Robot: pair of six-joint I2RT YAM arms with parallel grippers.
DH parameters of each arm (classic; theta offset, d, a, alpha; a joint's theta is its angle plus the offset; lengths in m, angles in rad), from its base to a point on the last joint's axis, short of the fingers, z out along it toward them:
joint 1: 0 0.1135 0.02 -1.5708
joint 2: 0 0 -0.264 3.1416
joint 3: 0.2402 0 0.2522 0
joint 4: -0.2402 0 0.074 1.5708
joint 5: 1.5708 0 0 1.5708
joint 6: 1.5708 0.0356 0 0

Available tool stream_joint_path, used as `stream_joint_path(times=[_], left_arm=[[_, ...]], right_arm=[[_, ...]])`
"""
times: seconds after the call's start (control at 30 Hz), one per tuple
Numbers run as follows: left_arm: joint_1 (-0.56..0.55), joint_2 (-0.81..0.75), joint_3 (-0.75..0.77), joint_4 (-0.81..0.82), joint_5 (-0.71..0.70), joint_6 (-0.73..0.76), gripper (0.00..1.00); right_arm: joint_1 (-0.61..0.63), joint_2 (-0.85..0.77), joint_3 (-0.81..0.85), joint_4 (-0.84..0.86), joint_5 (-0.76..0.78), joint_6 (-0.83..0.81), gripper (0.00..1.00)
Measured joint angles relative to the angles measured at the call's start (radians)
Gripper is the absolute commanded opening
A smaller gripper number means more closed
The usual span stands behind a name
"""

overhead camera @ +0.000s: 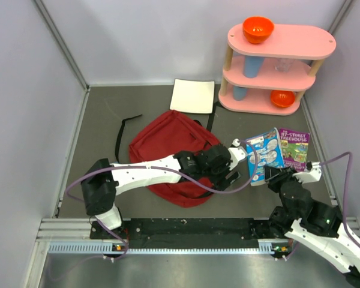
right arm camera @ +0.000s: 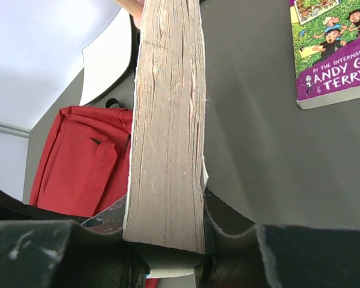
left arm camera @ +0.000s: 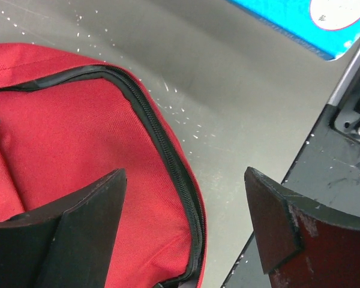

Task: Pack the student bag
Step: Place the book in the student bag.

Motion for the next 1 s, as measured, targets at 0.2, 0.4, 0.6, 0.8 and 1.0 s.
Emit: stream_joint_path(times=[0.2, 0.4, 0.6, 0.8, 1.0], left_arm=[[0.0, 0.034, 0.008, -0.045, -0.072, -0.006, 0.75], [0.0, 0.048, 0.01, -0.058, -0.138, -0.021, 0.8], [0.0, 0.097, 0.032, -0.064, -0.167, -0.024, 0.79], [0.0, 0.132, 0.037, -0.074, -0.183, -0.039, 0.57], [0.0, 0.132, 0.037, -0.082, -0.247, -0.061, 0.13]], right_arm=[[0.0, 0.0, 0.0, -0.012, -0.002, 0.01, 0.0], [0.0, 0.0, 0.0, -0.016, -0.003, 0.021, 0.0], [0.0, -0.013, 0.0, -0.018, -0.006, 0.029, 0.01], [0.0, -0.024, 0.0, -0.019, -0.007, 0.035, 0.01], [0.0, -0.024, 0.0, -0.018, -0.007, 0.035, 0.02]])
